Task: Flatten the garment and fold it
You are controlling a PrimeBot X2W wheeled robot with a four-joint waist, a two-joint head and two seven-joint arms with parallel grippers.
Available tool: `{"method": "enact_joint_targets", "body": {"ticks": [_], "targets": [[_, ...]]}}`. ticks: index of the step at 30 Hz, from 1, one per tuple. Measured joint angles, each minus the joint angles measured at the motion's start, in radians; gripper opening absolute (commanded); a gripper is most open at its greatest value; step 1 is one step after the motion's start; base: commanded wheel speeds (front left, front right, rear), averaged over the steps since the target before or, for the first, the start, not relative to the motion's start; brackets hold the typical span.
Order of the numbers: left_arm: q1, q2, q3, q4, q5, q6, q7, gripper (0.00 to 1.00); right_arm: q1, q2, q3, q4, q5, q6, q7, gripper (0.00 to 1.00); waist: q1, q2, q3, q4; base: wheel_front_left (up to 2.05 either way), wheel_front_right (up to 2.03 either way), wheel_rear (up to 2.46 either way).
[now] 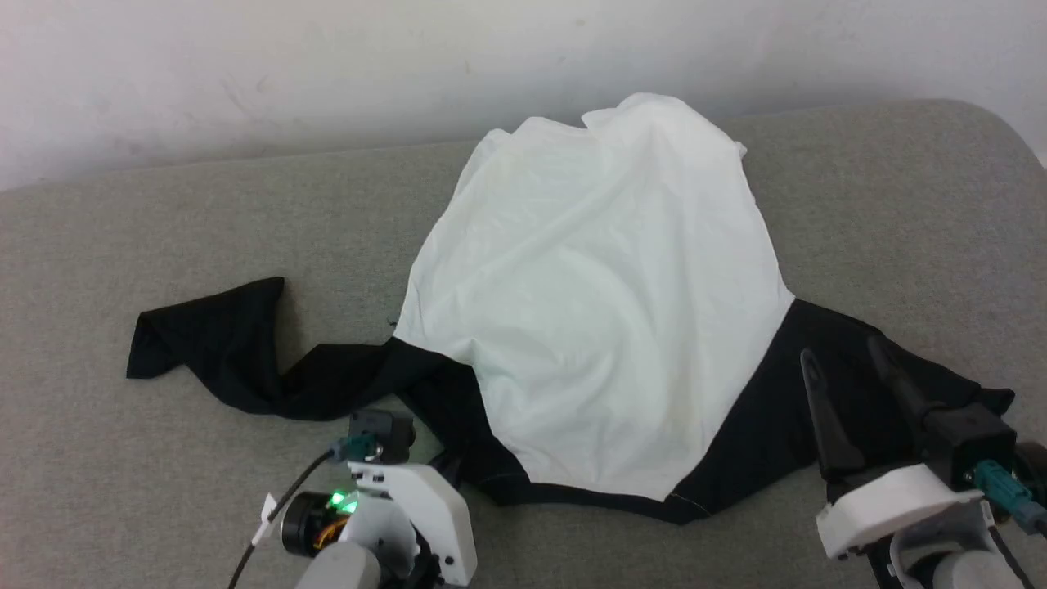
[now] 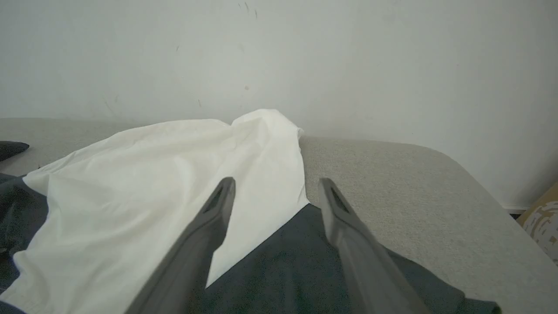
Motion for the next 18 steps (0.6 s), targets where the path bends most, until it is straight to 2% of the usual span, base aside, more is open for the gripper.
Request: {"method": "enact_joint_targets", "body": {"ticks": [6,9,14,18], "targets": [[0.114,0.007,0.025,-0.084,-0.026,0.019,-0.047,0.0,0.047,0.004,-0.026,0.044,0.002,0.0,0.028,1.0,-0.0001,0.0,-0.029,0.04,0.0,0.0,0.0],[0.19,0.031,0.048,-0.157,-0.037,0.04,-0.048,0.0,0.062,0.009,-0.046,0.065,0.0,0.0,0.056,1.0,-0.0001,0.0,-0.051,0.075,0.0,0.0,0.0],[0.314,0.096,0.056,-0.276,-0.036,0.069,0.023,0.0,0.082,0.021,-0.101,0.115,-0.024,0.0,0.129,1.0,-0.0001,0.0,-0.091,0.133,0.0,0.0,0.0],[0.403,0.125,0.045,-0.327,-0.04,0.082,0.091,0.0,0.086,0.029,-0.158,0.144,-0.047,0.0,0.186,1.0,-0.0003,0.0,-0.118,0.169,0.0,0.0,0.0]]}}
